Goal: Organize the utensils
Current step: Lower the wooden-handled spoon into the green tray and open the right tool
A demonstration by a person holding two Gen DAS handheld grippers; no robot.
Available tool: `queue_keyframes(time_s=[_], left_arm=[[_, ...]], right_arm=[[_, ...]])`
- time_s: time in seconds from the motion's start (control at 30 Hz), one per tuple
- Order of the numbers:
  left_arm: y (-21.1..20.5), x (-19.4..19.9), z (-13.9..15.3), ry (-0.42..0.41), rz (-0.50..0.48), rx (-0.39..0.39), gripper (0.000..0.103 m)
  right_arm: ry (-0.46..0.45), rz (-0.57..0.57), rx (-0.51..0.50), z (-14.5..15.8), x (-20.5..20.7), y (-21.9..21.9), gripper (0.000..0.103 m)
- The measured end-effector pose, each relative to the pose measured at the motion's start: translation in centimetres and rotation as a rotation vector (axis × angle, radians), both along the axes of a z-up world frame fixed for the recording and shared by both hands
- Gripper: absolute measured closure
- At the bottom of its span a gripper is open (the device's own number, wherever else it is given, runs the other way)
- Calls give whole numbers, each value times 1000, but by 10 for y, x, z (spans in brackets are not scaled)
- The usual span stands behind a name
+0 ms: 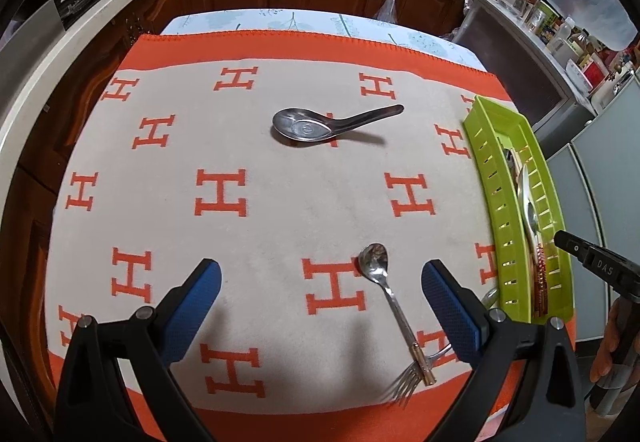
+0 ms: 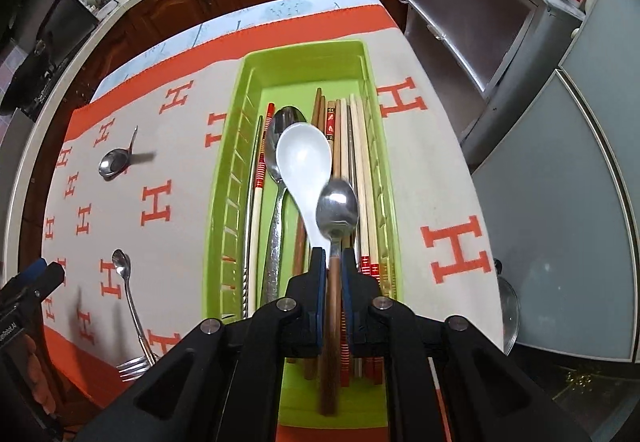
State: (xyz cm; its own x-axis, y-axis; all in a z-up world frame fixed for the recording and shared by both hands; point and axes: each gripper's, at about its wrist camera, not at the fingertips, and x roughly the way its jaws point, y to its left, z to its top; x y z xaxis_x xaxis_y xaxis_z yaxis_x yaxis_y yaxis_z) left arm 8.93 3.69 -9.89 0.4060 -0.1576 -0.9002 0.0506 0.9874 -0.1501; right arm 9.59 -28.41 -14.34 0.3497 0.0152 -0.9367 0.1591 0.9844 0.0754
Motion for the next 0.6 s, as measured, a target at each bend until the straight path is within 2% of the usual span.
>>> queue_keyframes(time_s=[0.13, 0.2, 0.43, 0.6], left_arm=[[2, 3, 1, 9, 0, -37, 4], [3, 7, 2, 22, 3, -74, 4], [7, 40, 10, 78, 55, -275, 4], [9, 79, 3, 131, 151, -407, 4]], right_arm=[[-31, -8, 23, 9, 0, 4, 86], [-52, -2, 29, 17, -1, 8, 85], [-122, 43, 70, 48, -8, 28, 85], [-168, 68, 113, 64, -11, 41, 84]])
